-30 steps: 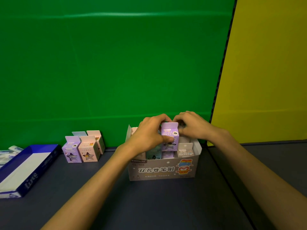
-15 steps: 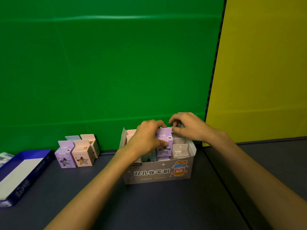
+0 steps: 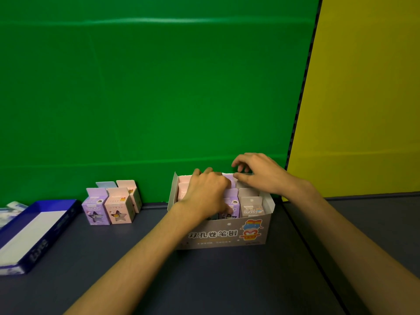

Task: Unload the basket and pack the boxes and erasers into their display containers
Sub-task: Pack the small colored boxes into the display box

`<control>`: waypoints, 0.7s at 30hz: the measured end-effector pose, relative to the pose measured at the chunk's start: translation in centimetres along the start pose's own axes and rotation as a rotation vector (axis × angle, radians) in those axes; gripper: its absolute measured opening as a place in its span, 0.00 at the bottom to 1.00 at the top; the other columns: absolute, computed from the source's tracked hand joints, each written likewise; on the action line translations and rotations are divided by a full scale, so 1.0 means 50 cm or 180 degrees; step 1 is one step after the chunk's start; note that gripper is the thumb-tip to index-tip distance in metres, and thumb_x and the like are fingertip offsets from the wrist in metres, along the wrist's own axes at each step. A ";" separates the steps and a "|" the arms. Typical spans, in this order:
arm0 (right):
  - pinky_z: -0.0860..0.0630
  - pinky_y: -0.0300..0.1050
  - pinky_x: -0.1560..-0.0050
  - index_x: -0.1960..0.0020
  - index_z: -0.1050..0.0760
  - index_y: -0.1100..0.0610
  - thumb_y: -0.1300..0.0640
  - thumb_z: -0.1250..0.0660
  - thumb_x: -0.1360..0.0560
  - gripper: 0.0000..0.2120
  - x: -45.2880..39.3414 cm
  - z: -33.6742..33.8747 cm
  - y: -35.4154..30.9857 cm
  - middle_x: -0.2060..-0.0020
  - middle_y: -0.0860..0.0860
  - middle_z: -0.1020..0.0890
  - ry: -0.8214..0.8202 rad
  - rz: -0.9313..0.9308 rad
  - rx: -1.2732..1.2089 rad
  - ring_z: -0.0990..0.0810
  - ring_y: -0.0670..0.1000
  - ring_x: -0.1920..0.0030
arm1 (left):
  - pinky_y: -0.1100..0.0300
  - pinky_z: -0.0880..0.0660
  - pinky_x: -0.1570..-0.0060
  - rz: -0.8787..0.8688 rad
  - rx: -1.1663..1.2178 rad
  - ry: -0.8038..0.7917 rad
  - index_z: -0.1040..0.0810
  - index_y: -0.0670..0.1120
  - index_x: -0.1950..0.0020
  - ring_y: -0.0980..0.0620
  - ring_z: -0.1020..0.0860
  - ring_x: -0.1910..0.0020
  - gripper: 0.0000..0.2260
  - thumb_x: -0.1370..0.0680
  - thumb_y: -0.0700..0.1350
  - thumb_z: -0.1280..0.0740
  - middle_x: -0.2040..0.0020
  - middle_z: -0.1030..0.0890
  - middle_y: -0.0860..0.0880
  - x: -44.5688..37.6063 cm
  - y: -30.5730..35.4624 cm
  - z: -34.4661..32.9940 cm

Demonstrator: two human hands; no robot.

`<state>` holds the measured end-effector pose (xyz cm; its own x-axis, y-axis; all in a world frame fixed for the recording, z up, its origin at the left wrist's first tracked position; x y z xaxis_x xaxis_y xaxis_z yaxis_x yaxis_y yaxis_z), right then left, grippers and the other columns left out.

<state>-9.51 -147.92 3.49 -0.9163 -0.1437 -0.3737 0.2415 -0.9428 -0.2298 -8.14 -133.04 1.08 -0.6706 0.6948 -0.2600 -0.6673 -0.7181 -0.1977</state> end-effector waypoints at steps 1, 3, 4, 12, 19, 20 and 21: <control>0.22 0.48 0.51 0.41 0.22 0.52 0.50 0.30 0.23 0.12 -0.001 0.000 -0.003 0.54 0.44 0.21 0.0005 0.0010 -0.0002 0.22 0.46 0.53 | 0.49 0.32 0.42 0.0036 0.0100 -0.0020 0.22 0.55 0.37 0.46 0.26 0.40 0.29 0.33 0.68 0.27 0.43 0.19 0.51 0.004 -0.007 0.004; 0.22 0.48 0.50 0.41 0.22 0.52 0.50 0.30 0.23 0.13 -0.006 0.002 -0.014 0.53 0.45 0.21 -0.0002 0.0036 0.0006 0.22 0.45 0.53 | 0.49 0.31 0.41 0.0150 0.0369 0.0042 0.23 0.56 0.34 0.47 0.25 0.39 0.30 0.32 0.69 0.28 0.41 0.19 0.52 0.014 -0.032 0.019; 0.22 0.48 0.50 0.40 0.22 0.52 0.50 0.31 0.23 0.13 -0.010 0.003 -0.021 0.52 0.45 0.21 0.0001 0.0062 0.0020 0.22 0.45 0.52 | 0.50 0.30 0.41 0.0218 0.0486 0.0137 0.24 0.56 0.34 0.47 0.25 0.38 0.29 0.30 0.68 0.30 0.40 0.19 0.52 0.021 -0.050 0.031; 0.25 0.47 0.49 0.40 0.22 0.51 0.49 0.32 0.23 0.13 -0.059 -0.011 -0.115 0.52 0.44 0.22 -0.0031 0.0367 0.0098 0.23 0.46 0.51 | 0.48 0.25 0.45 0.1216 0.0800 0.0609 0.20 0.53 0.38 0.42 0.22 0.41 0.15 0.23 0.53 0.35 0.43 0.18 0.46 0.149 -0.319 0.082; 0.25 0.48 0.48 0.40 0.22 0.51 0.49 0.32 0.23 0.13 -0.113 -0.058 -0.220 0.52 0.43 0.23 -0.0161 0.0572 0.0082 0.23 0.47 0.50 | 0.47 0.25 0.42 0.1577 0.0602 -0.0033 0.26 0.52 0.30 0.42 0.26 0.36 0.28 0.30 0.54 0.37 0.35 0.23 0.45 0.270 -0.449 0.041; 0.25 0.48 0.48 0.39 0.23 0.51 0.49 0.32 0.22 0.13 -0.121 -0.066 -0.238 0.52 0.44 0.22 -0.0175 0.0605 0.0086 0.23 0.47 0.50 | 0.47 0.26 0.41 0.1592 0.0569 -0.0102 0.28 0.52 0.29 0.42 0.27 0.35 0.27 0.28 0.54 0.34 0.34 0.24 0.46 0.281 -0.463 0.030; 0.25 0.48 0.48 0.39 0.23 0.51 0.49 0.32 0.22 0.14 -0.130 -0.073 -0.256 0.51 0.44 0.22 -0.0199 0.0635 0.0091 0.23 0.47 0.50 | 0.46 0.27 0.40 0.1586 0.0526 -0.0157 0.29 0.52 0.28 0.43 0.27 0.35 0.27 0.27 0.53 0.32 0.33 0.25 0.46 0.290 -0.474 0.019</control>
<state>-5.48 -133.81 5.57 -0.8695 -0.3460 -0.3526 0.4120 -0.9017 -0.1310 -2.37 -105.93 2.89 -0.9314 0.2746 -0.2388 -0.3030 -0.9486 0.0913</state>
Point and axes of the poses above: each hand's wrist, its own x-axis away from the middle knuckle, its own z-axis out of the back of the hand, y = z × x, the point moved 4 cm from there along -x, towards the middle knuckle
